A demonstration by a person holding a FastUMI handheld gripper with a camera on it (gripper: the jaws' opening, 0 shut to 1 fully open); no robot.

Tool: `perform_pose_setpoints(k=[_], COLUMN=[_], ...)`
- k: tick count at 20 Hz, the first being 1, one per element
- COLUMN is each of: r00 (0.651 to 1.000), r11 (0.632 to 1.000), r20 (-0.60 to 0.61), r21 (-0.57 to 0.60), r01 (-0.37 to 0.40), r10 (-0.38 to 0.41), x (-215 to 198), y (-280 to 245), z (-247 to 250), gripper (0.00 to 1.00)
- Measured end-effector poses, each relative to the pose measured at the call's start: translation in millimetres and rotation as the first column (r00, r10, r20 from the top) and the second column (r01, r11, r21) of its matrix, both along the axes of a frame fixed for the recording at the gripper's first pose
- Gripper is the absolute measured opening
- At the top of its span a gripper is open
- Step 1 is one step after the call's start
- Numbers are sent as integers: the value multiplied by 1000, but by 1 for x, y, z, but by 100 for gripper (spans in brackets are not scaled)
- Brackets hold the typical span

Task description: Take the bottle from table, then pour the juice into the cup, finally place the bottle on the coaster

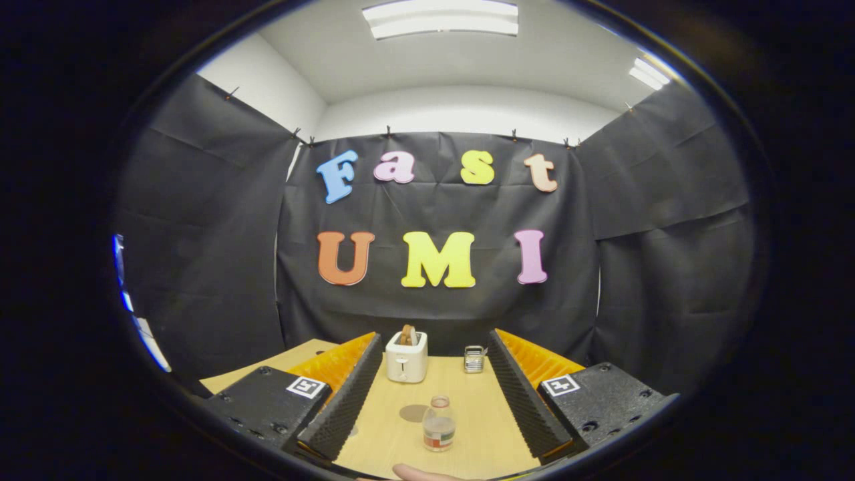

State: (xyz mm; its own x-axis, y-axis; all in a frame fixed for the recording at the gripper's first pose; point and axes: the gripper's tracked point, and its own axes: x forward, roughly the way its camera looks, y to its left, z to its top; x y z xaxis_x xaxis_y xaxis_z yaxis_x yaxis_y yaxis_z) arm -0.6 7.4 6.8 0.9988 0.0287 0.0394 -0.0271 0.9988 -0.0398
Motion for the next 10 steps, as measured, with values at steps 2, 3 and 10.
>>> perform_pose_setpoints(k=[2,3,10], r00=[1000,1000,1000], r11=[1000,1000,1000], r20=[-7,-10,-29], r21=[-2,-6,-9], r01=[0,1,-9], r10=[0,-1,8], x=[8,11,34], y=[1,1,6], z=[-4,-6,-41], gripper=[100,100,100])
